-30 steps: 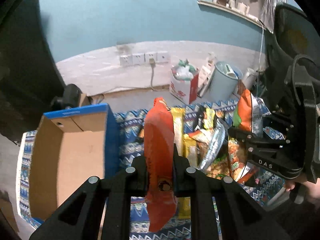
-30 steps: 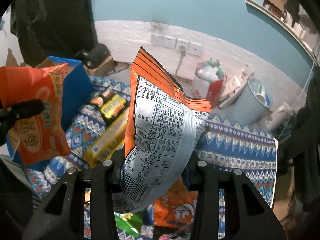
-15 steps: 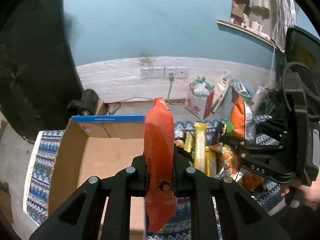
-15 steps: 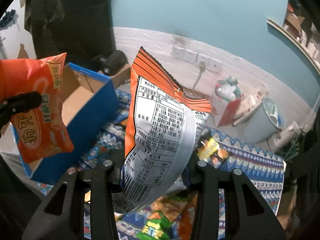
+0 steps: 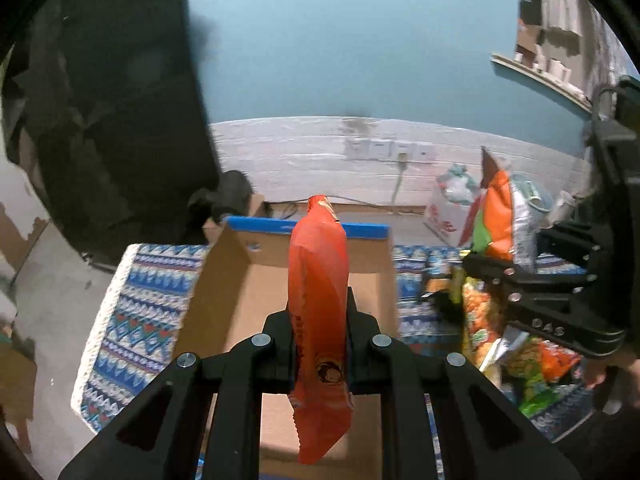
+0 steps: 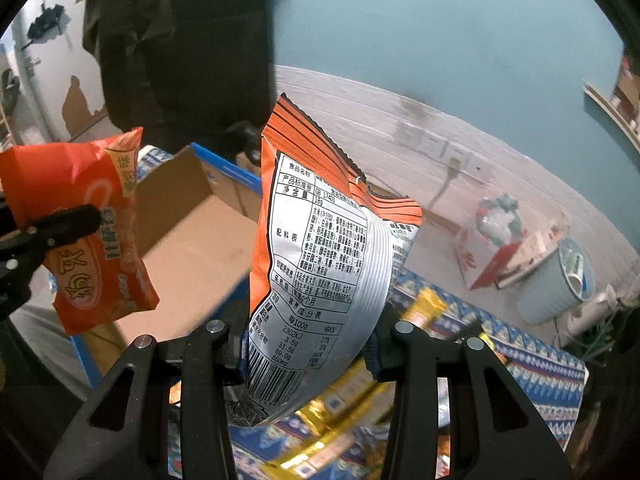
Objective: Organize snacks
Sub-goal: 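Drop the orange bag into the box with the left tool while the right carries the chip bag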
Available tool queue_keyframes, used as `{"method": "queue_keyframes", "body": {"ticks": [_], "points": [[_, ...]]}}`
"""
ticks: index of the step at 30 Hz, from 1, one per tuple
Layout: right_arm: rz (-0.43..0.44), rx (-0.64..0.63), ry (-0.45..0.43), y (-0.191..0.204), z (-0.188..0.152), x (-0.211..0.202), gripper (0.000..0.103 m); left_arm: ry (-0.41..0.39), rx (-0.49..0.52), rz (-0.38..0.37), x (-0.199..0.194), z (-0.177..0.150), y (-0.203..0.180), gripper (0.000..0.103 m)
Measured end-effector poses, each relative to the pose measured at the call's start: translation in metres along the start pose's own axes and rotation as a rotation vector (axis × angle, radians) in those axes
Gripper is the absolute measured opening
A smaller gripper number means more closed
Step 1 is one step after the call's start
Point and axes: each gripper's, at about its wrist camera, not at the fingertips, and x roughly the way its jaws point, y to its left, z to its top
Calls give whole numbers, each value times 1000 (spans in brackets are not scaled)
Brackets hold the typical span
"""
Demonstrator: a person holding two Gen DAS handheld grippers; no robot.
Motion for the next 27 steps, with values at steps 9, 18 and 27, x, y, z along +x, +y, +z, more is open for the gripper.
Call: {"method": "queue_keyframes", "body": {"ticks": [9,18,27], "points": [[71,-40,-4,46,25,21,41,69,-59,101,29,-19,54,16],[115,-79,26,78,35,44,41,144,-78,151,55,-36,77,16],[134,-78,86,89,33,68,41,235,-99,197,70,-46,86,29]]}}
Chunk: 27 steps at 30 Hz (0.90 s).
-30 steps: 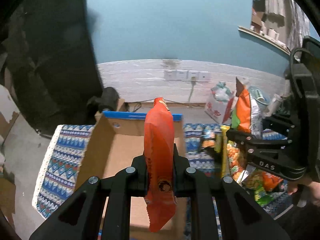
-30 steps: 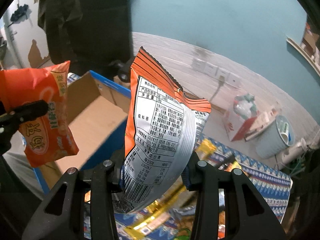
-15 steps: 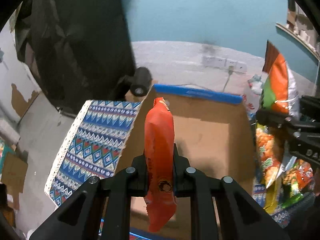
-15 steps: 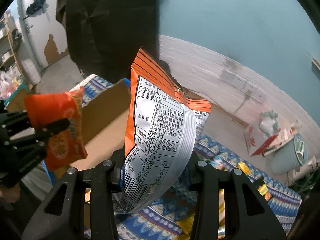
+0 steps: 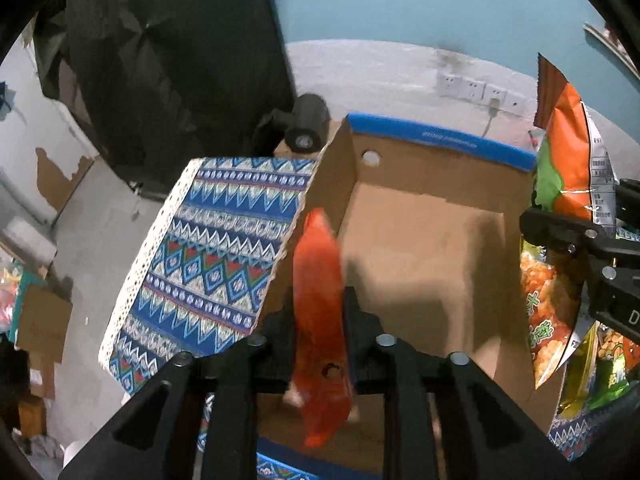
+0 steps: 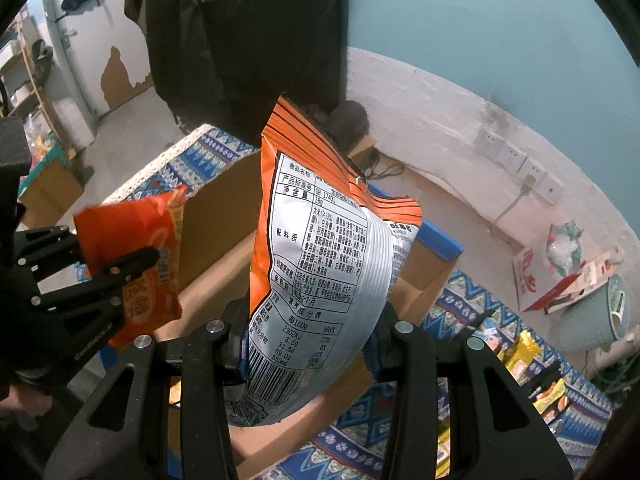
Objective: Organize snacks
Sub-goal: 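Drop the orange bag into the box with the left tool while the right carries the chip bag, then lower the white-backed chip bag into the box and open the right tool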
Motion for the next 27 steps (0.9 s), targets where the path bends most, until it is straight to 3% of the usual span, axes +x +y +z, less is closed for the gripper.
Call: {"method": "queue_keyframes", "body": {"ticks": [1,4,16,21,24,27], "points": [[2,1,6,0,0,2,41,3,-9,-2,-1,0,2,39],[11,3,26,1,-1,8,41,0,-34,-10,-7,-1,7,54],[27,-35,101,14,-7,31,41,-33,-36,-8,-20,1,9,57],[31,-32,90,17,-7,30,67,-37,-28,-10,-24,0,8,57],[18,-30,67,17,-5,25,77,-49,-35,-19,-29,1,9,57],[10,-15,50,13,-4,20,79,-59,-38,-34,-35,3,9,57]]}}
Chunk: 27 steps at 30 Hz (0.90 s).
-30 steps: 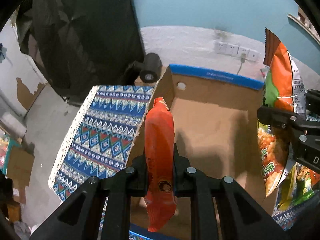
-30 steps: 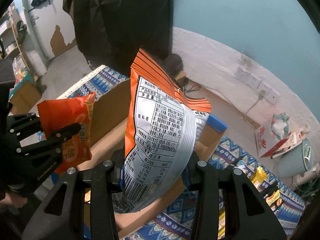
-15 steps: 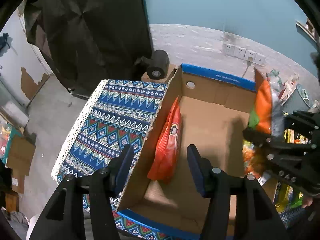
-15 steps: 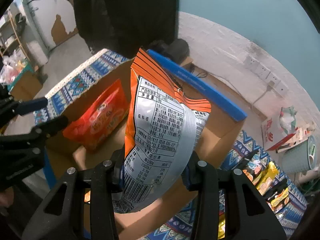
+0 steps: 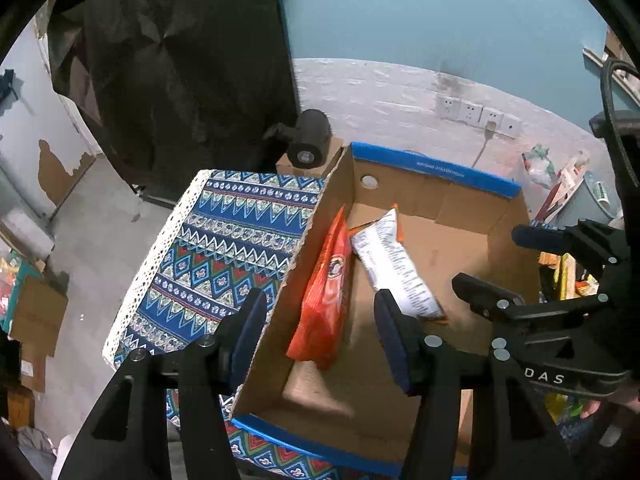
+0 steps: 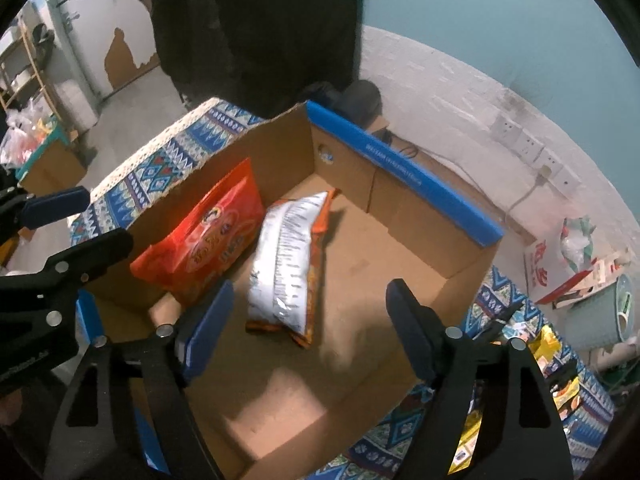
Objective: Organize snacks
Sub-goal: 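Lower the white-backed chip bag into the box and open the right tool, then move both tools back over the snack pile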
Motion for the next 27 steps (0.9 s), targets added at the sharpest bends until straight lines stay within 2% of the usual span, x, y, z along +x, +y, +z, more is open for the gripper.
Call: {"method": "queue_keyframes", "body": {"ticks": [13,27], "points": [[-74,60,-41,-36,-15,-44,83,-13,66,-54,-13,1,-38,57],[-166,155,-42,-103,-63,-96,83,-16,232,-140,-28,-9,-124,58]]}}
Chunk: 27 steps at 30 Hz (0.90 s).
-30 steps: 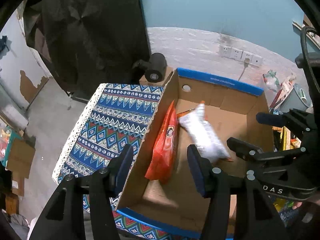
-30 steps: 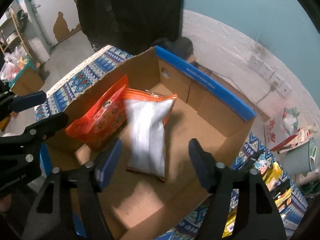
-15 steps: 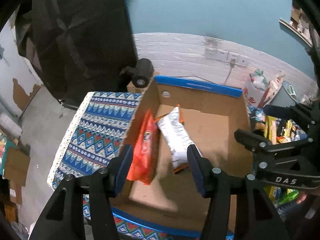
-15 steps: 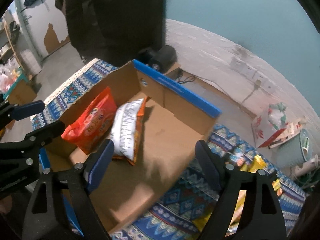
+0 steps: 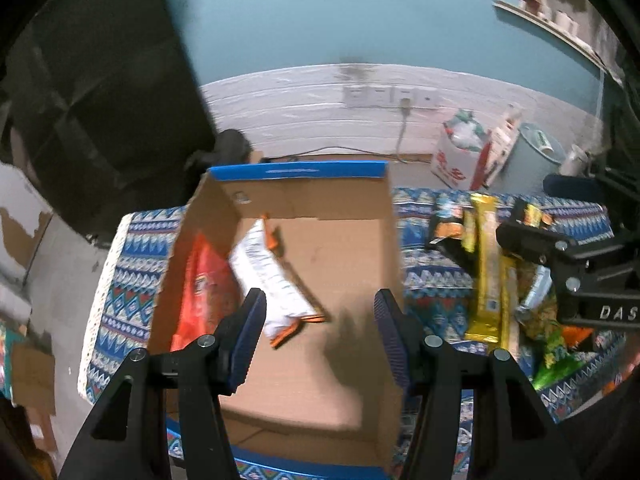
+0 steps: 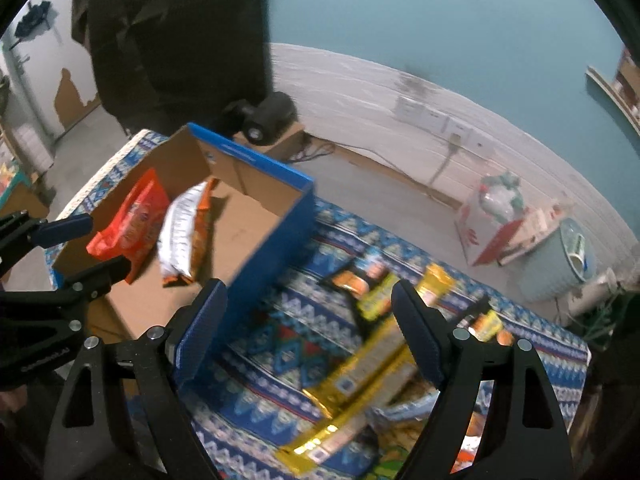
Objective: Organize snacks
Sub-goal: 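Move both tools back over the snack pile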
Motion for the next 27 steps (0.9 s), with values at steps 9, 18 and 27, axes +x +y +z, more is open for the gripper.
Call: {"method": "queue_keyframes", "body": {"ticks": [9,18,27], "points": [[-72,75,10,-59,-36,-21,84,13,110,-46,2,3,-57,62],[-125,152,48,-110,-77,-32,84,25,209,-66,11,9,-111,62],[-156,213,81,-143,-106,-35,84,74,261,-76,29,6,-141,62]]}}
